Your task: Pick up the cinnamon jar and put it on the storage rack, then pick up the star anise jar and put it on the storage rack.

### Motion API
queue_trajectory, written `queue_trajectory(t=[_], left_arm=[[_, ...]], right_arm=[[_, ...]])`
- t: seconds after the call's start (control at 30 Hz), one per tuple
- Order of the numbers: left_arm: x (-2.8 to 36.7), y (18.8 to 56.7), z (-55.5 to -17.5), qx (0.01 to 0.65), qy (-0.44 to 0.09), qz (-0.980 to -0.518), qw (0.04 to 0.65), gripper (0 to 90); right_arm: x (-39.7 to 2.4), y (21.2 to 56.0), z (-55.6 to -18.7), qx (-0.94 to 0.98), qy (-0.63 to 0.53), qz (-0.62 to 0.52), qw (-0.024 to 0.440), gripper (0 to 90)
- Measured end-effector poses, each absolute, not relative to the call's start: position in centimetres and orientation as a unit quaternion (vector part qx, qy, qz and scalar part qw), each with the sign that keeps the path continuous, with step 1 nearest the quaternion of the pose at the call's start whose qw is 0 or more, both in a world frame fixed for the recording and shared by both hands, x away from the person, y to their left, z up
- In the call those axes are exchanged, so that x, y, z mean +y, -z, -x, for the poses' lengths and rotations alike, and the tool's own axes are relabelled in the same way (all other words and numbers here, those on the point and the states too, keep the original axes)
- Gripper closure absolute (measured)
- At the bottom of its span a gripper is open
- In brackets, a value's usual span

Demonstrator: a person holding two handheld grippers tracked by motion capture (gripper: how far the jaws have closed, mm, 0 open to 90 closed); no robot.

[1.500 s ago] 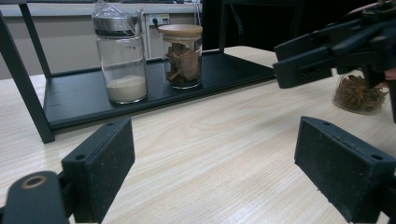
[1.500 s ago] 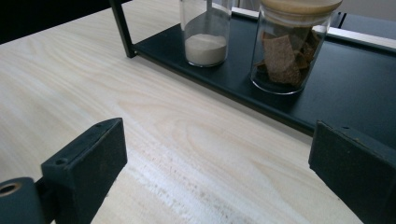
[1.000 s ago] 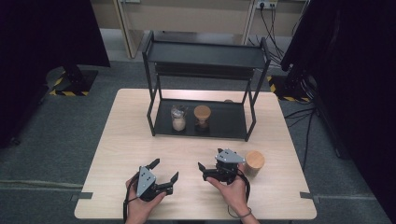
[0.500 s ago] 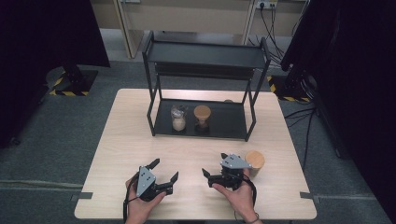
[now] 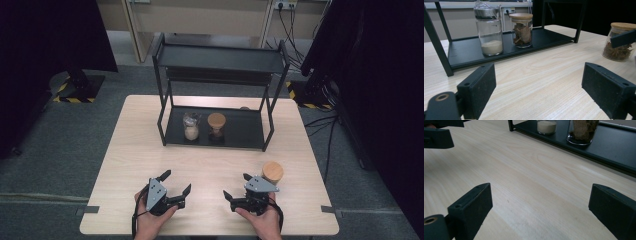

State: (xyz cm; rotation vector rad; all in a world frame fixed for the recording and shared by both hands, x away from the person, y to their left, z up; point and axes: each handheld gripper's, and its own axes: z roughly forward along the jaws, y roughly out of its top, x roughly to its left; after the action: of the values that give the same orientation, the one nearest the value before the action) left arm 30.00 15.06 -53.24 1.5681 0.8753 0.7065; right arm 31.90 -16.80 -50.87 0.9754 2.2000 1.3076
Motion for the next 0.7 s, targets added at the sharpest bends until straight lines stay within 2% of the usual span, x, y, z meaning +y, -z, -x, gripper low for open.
queue_trajectory(t=[0.7], left_arm=[[15.1, 53.2, -30.0, 0.374, -0.302, -0.667, 0.57, 11.9]], right_arm=[[-22.3, 50.3, -27.5, 0.758, -0.475, -0.39, 0.22, 5.9]])
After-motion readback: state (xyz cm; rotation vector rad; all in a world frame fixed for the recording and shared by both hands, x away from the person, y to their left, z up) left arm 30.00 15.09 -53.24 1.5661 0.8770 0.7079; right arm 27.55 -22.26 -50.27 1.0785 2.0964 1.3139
